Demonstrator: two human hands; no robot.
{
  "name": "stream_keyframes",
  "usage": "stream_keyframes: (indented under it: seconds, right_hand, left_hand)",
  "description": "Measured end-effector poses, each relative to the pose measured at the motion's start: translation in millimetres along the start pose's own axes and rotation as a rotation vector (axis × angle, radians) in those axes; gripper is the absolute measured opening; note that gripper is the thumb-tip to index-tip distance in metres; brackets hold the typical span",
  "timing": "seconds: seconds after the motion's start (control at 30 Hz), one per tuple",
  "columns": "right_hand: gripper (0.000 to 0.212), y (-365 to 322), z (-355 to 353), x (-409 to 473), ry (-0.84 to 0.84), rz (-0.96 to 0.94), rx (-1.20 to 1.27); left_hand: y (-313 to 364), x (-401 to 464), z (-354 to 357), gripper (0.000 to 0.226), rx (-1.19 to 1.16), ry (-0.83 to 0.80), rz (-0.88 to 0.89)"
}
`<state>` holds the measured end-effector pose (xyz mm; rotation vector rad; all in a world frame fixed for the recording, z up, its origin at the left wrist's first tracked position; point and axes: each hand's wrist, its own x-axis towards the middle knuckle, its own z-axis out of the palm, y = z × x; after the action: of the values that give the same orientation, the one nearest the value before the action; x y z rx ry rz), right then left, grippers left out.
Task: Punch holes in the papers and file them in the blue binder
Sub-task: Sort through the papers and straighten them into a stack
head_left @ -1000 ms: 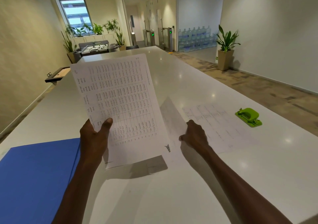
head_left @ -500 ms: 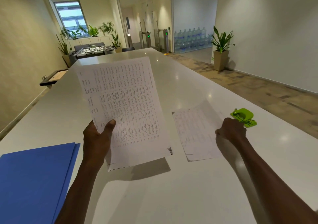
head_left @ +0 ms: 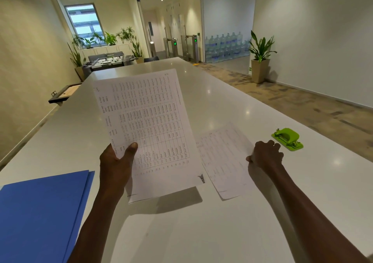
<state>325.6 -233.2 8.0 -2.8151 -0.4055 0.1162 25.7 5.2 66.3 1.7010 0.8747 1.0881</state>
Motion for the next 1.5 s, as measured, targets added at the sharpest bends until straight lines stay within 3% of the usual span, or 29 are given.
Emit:
stream_keyframes:
  seconds: [0.4,0.6,0.73,0.83,0.93,1.3,1.5]
  right_hand:
    - [0.068,-2,-5,23,-0.11,0.094,0.024]
    - [0.053,2,-3,31,-0.116,-0.022,0.041]
    - [0.063,13,13,55,-0.173,-0.1,0.008]
    - [0.048,17,10,60,-0.175,-0.126,0.02]
    - [0.037,8,-12,29,-0.123,-0.179,0.095]
    - [0.016,-1,-36,-3,0.319,-0.343,0.472]
    - [0.01,-30,-90,-24,0.363,-0.439,0.665]
  left_hand:
    - [-5,-5,-3,0.031,-0.004,-0.003,-0.006]
    - [-4,-4,-14,0.038,-0.008,0.015,0.011]
    - [-2,-5,-19,0.037,-0.005,0.024,0.017]
    - [0,-6,-22,0.036,0.012,0.034,0.022]
    - [1,-5,-23,0.037,0.022,0.04,0.016]
    - [-6,-2,-17,0.033,0.098,0.025,-0.031]
    - [-13,-2,-10,0.032,0.131,0.031,-0.067]
